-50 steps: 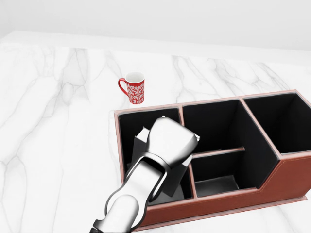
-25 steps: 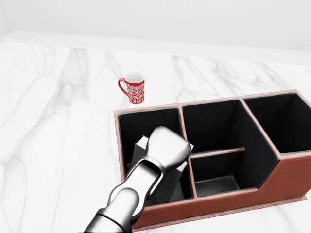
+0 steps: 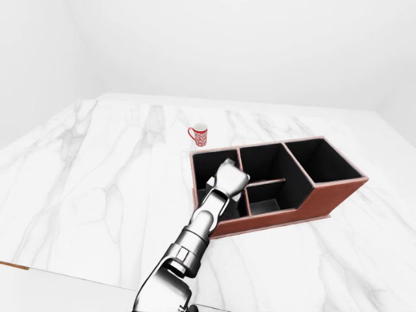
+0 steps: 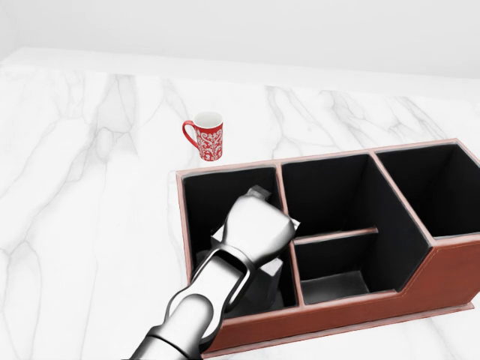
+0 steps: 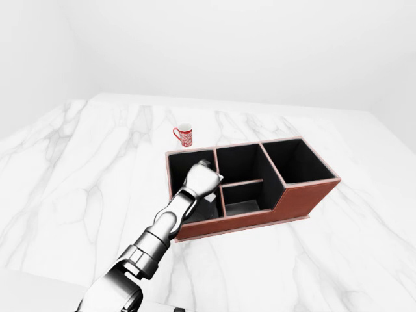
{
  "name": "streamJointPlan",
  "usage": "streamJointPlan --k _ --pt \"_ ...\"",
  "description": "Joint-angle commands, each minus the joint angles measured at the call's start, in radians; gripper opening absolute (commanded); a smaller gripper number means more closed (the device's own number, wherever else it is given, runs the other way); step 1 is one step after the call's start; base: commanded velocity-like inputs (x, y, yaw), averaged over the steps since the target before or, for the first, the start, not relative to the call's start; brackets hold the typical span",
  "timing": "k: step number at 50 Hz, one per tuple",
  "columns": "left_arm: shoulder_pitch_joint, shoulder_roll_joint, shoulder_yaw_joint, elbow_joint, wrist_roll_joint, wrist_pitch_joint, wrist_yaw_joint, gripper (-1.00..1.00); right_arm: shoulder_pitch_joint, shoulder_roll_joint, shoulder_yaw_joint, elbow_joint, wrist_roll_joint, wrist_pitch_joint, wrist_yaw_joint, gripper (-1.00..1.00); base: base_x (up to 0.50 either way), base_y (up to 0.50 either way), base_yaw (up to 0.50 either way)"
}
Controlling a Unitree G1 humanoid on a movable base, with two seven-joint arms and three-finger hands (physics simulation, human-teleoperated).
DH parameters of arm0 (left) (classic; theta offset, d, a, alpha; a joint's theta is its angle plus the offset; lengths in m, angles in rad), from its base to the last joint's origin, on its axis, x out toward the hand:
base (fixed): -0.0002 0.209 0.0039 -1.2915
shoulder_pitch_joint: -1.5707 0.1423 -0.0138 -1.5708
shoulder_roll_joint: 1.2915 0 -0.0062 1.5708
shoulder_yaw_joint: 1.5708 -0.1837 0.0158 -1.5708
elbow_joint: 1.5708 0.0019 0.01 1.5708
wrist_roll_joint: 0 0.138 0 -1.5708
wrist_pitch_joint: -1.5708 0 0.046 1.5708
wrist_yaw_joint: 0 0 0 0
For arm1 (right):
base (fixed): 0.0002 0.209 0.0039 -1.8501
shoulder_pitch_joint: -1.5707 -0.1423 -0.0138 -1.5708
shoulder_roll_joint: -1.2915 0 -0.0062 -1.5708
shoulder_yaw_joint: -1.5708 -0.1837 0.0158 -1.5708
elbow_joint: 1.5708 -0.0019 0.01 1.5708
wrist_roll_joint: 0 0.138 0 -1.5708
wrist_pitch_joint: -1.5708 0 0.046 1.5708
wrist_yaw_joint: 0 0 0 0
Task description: Pick up the book and place it in the left compartment of the caddy.
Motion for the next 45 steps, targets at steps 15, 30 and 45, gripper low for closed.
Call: streamJointPlan --k 15,30,45 --pt "0.391 -0.025 -0.153 -1.052 0.127 -0.028 -0.197 1.00 0.001 0.001 -0.002 -0.002 -0.001 0.000 0.002 1.00 0.00 0.00 0.00" --pt "0.284 -0.157 -0.183 -1.320 0.178 -0.028 -0.524 1.00 0.002 0.000 -0.002 -0.004 0.001 0.000 0.001 1.00 0.00 0.00 0.00" --pt "0.260 -0.173 -0.144 -1.343 0.135 -0.028 -0.588 1.00 0.002 0.002 -0.004 -0.009 0.001 0.000 0.002 1.00 0.00 0.00 0.00"
